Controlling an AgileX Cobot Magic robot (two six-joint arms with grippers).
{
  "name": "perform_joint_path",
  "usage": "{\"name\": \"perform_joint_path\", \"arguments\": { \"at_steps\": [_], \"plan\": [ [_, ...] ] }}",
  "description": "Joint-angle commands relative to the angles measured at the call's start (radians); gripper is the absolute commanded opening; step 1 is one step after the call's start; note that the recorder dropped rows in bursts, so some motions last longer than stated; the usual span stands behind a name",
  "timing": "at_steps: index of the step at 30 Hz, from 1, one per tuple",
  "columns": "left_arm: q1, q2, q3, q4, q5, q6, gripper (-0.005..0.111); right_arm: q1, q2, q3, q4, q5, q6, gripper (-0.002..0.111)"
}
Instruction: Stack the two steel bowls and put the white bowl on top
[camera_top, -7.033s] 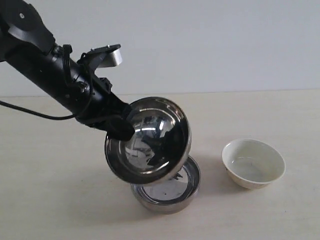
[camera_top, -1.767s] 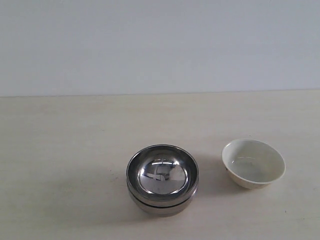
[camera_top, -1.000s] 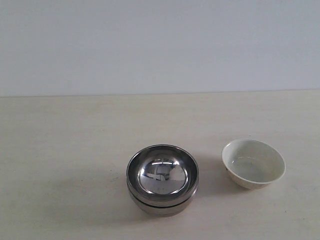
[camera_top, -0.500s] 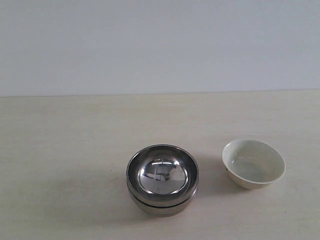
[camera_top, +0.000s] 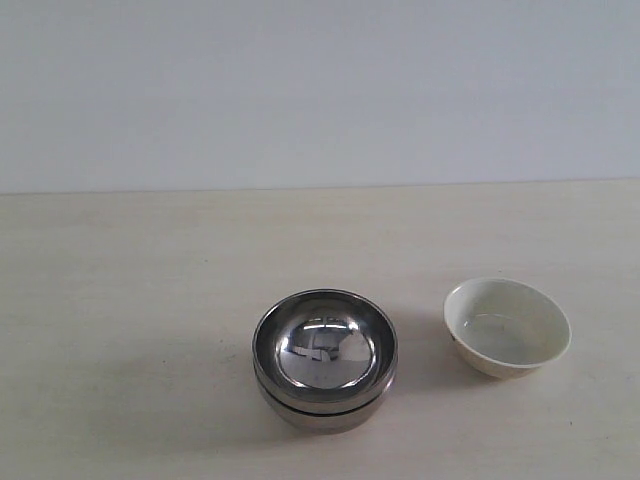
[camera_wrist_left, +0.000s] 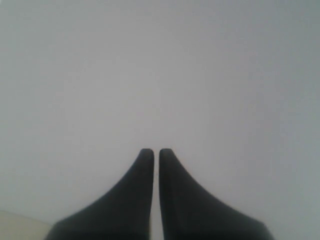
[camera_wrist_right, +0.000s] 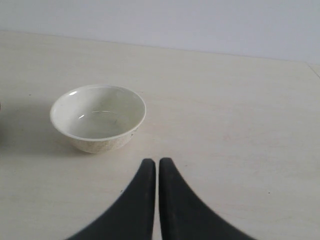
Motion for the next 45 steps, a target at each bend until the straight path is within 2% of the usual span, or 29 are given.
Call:
{"name": "perform_joint_path", "arguments": {
  "at_steps": [1,5,6,13,17,20,24,27,45],
  "plan": [
    [0.026,-0.014,0.067,0.047,-0.008,-0.007,0.004,-0.004,-0.005,0.0,-0.01,-0.01,-0.003,0.0],
    [0.026,-0.014,0.106,0.065,-0.025,0.022,0.004,-0.004,-0.005,0.0,-0.01,-0.01,-0.003,0.0],
    [0.026,-0.014,0.106,0.065,0.028,0.034,0.004,-0.004,-0.005,0.0,-0.01,-0.01,-0.003,0.0],
    [0.026,-0.014,0.106,0.051,0.172,0.088,0.004,-0.004,-0.005,0.0,-0.01,-0.01,-0.003,0.0],
    [0.026,-0.014,0.106,-0.083,0.258,0.299,0.004,-0.004,-0.005,0.0,-0.01,-0.01,-0.003,0.0],
    [0.026,-0.014,0.106,-0.093,0.339,0.391,0.004,-0.004,-0.005,0.0,-0.01,-0.01,-0.003,0.0],
    [0.026,-0.014,0.106,-0.075,0.372,0.399,0.004,-0.004,-0.005,0.0,-0.01,-0.01,-0.003,0.0],
    [0.026,-0.014,0.106,-0.058,0.449,0.399,0.004,-0.004,-0.005,0.0,-0.01,-0.01,-0.003,0.0],
    [0.026,-0.014,0.106,-0.058,0.45,0.399,0.004,-0.004,-0.005,0.0,-0.01,-0.01,-0.003,0.0]
  ]
}}
